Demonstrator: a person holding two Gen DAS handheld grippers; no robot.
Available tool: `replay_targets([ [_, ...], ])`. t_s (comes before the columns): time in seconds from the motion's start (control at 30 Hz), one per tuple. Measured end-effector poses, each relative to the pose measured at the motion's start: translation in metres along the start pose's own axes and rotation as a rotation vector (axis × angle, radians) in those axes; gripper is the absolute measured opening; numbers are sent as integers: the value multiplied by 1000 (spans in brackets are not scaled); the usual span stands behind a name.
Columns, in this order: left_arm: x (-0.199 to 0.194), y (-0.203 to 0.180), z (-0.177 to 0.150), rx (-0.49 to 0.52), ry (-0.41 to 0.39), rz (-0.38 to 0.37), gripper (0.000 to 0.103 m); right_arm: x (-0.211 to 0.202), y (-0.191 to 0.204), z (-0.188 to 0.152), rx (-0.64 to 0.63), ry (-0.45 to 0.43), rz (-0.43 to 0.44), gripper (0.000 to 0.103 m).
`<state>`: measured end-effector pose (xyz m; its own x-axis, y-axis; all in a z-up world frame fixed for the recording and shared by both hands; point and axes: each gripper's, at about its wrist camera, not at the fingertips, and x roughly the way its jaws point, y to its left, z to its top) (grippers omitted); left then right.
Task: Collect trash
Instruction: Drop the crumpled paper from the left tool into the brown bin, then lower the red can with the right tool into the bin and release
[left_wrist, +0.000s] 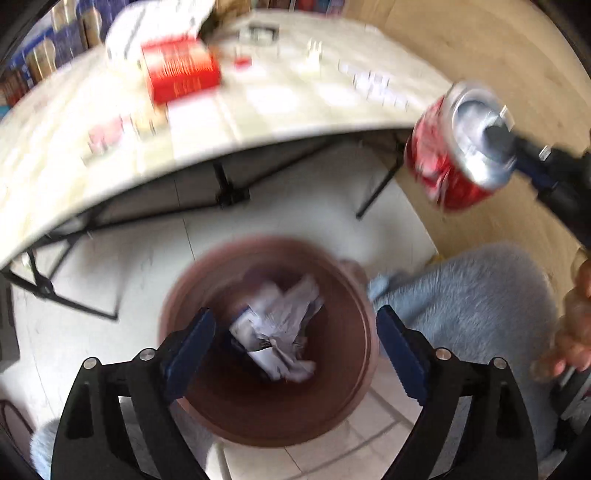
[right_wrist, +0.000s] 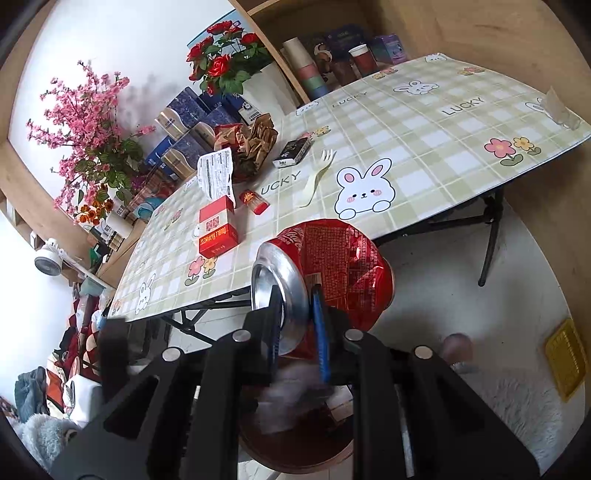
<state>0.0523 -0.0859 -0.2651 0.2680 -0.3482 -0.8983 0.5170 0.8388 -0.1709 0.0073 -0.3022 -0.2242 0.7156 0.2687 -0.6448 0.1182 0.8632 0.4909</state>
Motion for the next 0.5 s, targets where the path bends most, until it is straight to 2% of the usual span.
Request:
replay_targets([
  [0.07,-14,2,4,5,-57,33,90,1,1,-2,-3,7,-2,19],
  [0.17,-46,16,5,-5,-184,104,94,6,3,-6,-14,28,-5,19],
  [0.3,-83,44,2,-44,-336,218,96,17,10,-15,-43,78,-13,19],
  [0.4,-98,62,-7,-65,-413,289,97,33,15,-26,-73,133,-16,19],
  [0.5,-103,79,-15,-93,-449,342,97,54,22,-41,-123,198,-29,19],
])
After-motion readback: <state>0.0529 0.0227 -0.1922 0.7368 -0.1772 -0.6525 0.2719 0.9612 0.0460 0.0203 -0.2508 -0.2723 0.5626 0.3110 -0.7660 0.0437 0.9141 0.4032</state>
